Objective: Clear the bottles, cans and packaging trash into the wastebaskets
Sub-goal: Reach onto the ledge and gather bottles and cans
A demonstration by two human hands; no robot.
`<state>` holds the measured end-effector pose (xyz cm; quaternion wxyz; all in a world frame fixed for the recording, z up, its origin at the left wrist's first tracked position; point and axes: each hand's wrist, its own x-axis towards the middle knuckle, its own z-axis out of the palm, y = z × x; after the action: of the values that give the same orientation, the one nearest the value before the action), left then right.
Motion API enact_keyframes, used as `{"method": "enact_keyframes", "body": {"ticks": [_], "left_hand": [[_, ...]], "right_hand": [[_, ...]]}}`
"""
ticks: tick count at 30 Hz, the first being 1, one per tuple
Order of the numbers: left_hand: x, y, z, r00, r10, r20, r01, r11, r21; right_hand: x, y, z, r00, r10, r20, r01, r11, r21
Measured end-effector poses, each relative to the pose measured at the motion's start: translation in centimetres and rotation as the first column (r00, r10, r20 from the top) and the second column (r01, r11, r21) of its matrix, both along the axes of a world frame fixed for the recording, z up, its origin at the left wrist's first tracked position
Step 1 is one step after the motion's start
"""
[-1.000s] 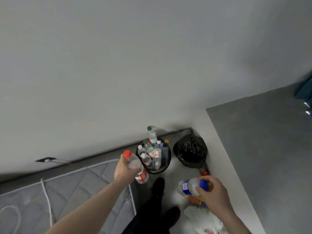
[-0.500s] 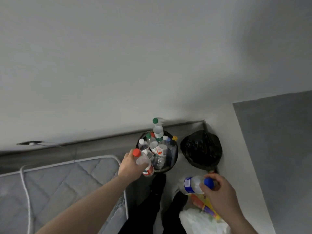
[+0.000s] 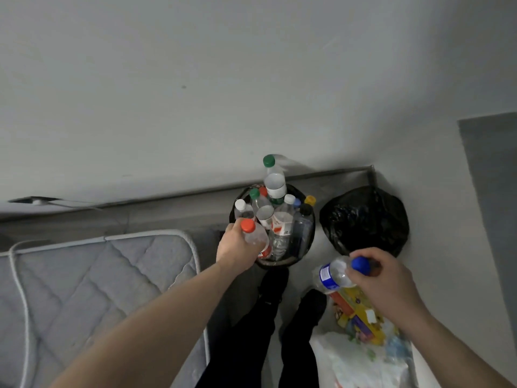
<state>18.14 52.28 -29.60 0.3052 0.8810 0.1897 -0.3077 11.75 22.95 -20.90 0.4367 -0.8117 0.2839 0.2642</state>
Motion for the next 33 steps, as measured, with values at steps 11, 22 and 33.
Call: {"method": "enact_keyframes", "body": {"ticks": [11, 22, 33], "left_hand": [[-1.9, -2.0, -1.1, 0.997, 0.07, 0.033, -0.069, 0.997, -0.02], [-0.3, -1.5, -2.4, 0.987, 0.137, 0.079, -0.135, 0.99, -0.036], [-1.6, -1.6, -4.0, 0.998, 0.065, 0.018, -0.065, 0.998, -0.005]], "right_hand": [[-0.2, 0.0, -1.2, 0.994, 0.1, -0.044, -0.099, 0.994, 0.034], [-0.4, 0.6, -3.0, 0.987, 0.151, -0.052, -0.149, 0.988, 0.042], [-0.1, 2.7, -4.8, 0.984, 0.169, -0.053, -0.165, 0.984, 0.067]]}}
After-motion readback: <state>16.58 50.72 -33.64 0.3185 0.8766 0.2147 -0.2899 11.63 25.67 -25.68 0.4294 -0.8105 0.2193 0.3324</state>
